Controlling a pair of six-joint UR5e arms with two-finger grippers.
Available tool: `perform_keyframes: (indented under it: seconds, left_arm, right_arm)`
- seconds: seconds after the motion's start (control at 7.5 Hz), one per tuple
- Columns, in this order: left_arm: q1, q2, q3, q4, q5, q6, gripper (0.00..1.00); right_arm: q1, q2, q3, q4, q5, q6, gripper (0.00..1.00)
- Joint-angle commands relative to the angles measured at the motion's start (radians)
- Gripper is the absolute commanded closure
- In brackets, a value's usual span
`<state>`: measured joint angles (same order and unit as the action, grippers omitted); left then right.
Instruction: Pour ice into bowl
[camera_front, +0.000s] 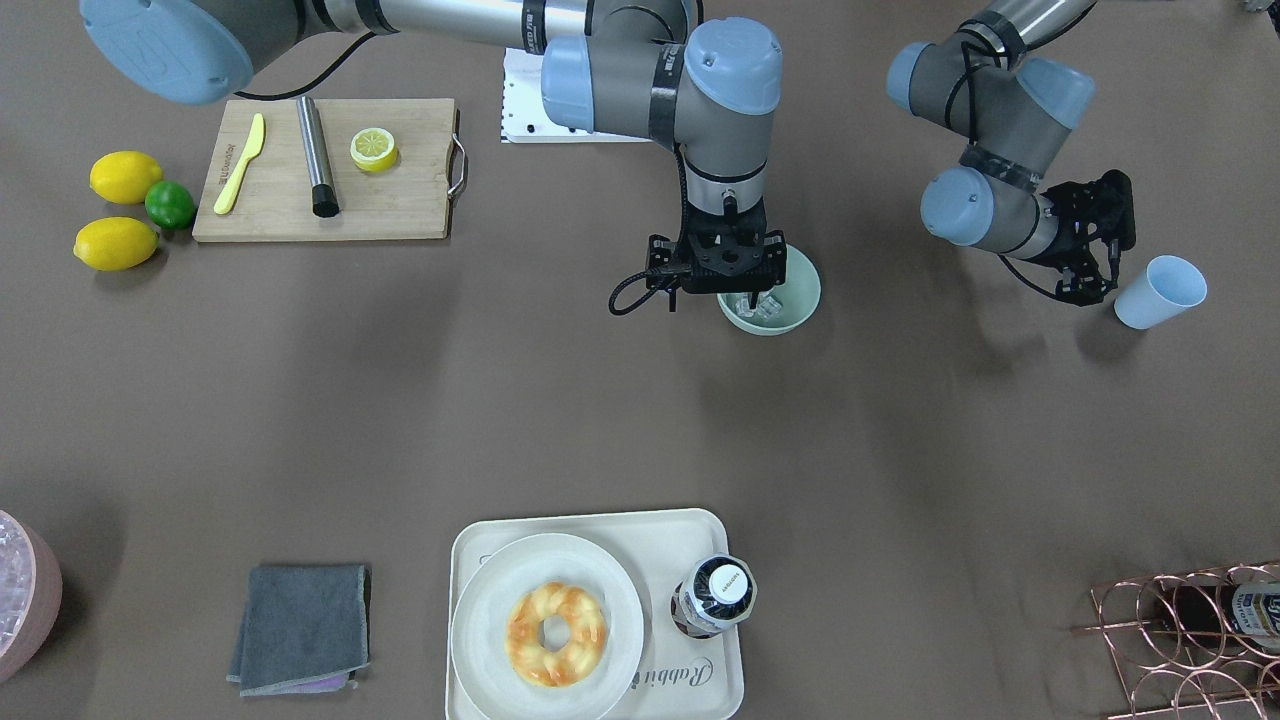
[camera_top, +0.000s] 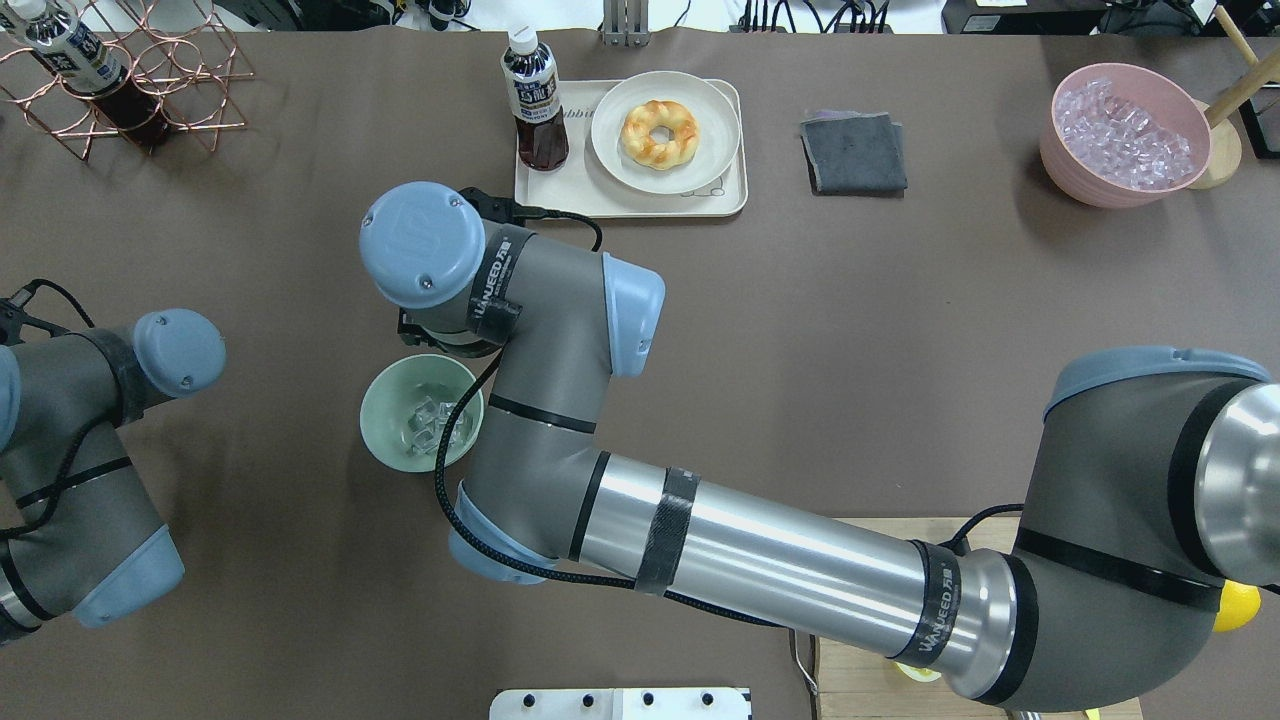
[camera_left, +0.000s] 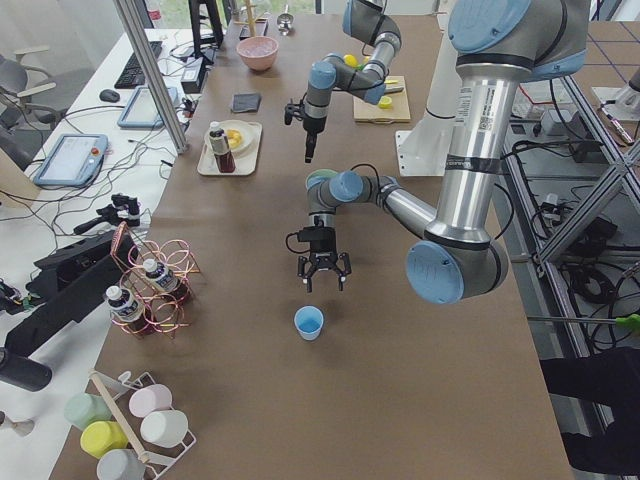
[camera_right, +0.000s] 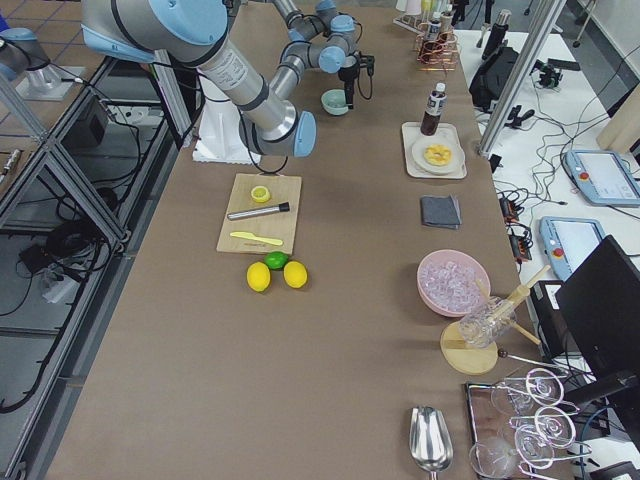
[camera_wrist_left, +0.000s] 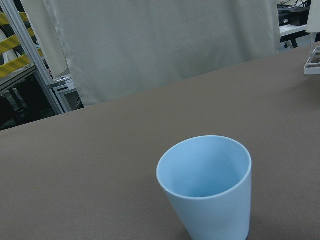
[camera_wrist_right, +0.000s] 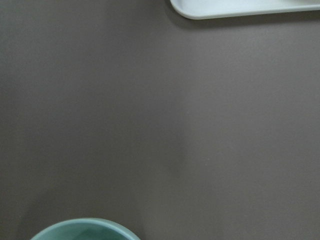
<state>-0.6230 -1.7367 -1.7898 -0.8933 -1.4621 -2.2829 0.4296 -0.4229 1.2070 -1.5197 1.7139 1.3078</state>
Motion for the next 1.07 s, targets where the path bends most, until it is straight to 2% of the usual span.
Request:
perform_keyframes:
  seconds: [0.0, 0.4, 0.53, 0.67, 0.8, 0.93]
  left_arm:
    - [-0.023, -0.052, -0.164, 0.115, -0.014, 0.098, 0.03]
    - [-0.231, -0.130, -0.172, 0.099, -0.017, 0.436, 0.03]
    - [-0.298, -0.130, -0.174, 0.035, -0.020, 0.556, 0.03]
    - [-0.364, -0.120, -0.155, -0.040, -0.023, 0.648, 0.03]
    - [-0.470, -0.074, -0.133, -0.097, -0.109, 0.822, 0.03]
    - [-0.580, -0.004, -0.138, -0.177, -0.174, 1.018, 0.03]
  right_arm:
    - [-0.055, 0.023, -0.110, 0.111, -0.051, 0.002, 0.01]
    - [-0.100, 0.020, -0.121, 0.128, -0.073, -0.001, 0.02]
    - [-0.109, 0.016, -0.121, 0.127, -0.088, -0.001, 0.05]
    - [-0.114, 0.015, -0.121, 0.128, -0.088, 0.001, 0.32]
    - [-0.114, 0.015, -0.113, 0.127, -0.085, 0.010, 0.82]
    - [-0.107, 0.013, -0.098, 0.128, -0.077, 0.025, 1.00]
